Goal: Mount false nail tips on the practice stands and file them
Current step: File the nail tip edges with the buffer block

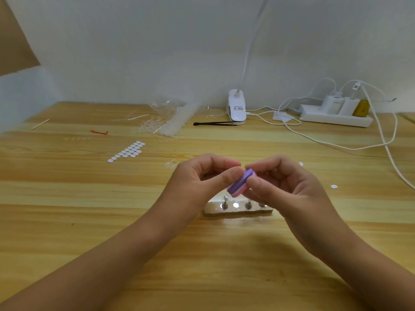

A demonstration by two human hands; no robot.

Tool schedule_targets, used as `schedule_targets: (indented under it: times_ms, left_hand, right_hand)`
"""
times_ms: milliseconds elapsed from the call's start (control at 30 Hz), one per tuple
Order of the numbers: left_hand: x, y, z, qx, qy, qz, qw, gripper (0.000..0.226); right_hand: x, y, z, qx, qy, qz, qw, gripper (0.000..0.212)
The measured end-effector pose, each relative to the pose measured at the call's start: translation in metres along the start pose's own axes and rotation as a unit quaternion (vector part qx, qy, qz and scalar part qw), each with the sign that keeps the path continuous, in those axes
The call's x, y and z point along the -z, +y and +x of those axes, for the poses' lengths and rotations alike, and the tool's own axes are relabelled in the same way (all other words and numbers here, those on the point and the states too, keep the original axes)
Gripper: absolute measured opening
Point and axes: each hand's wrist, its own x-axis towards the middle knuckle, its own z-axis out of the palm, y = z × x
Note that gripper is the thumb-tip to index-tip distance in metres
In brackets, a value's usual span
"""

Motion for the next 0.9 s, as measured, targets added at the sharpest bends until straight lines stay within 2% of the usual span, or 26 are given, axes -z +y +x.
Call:
schedule_targets:
  times_ms: [133,267,333,433,533,733,900]
  left_hand:
    - [0.003,0.0,0.0,-0.007,-0.005,0.023,1.0,0.031]
    - [0.009,0.004,0.001,-0.014,-0.029,0.091,0.995,0.031]
    - [0.012,0.008,0.002,-0.029,-0.045,0.149,0.987,0.032]
    - [0.015,0.013,0.002,-0.058,-0.065,0.233,0.969,0.032]
    - [0.018,0.011,0.002,-0.073,-0.066,0.251,0.963,0.031]
    - [0.019,-0.001,0.005,-0.049,-0.062,0.218,0.973,0.025]
    - [0.01,-0.015,0.006,-0.055,-0.061,0.3,0.95,0.014]
  right_hand:
    - [0.004,0.0,0.002,0.014,0.019,0.003,1.0,0.03]
    - [0.009,0.0,0.0,-0.029,-0.074,-0.098,0.992,0.019]
    - [0.011,-0.002,0.0,-0.009,-0.058,-0.112,0.992,0.02]
    - [0.014,-0.007,0.003,0.03,0.001,-0.068,0.997,0.023]
    - [0.019,-0.009,0.006,0.047,0.025,-0.028,0.998,0.025]
    - [0.026,-0.009,0.009,0.018,0.046,-0.006,0.999,0.029]
    - [0.03,-0.007,0.012,-0.023,0.063,0.011,0.998,0.035]
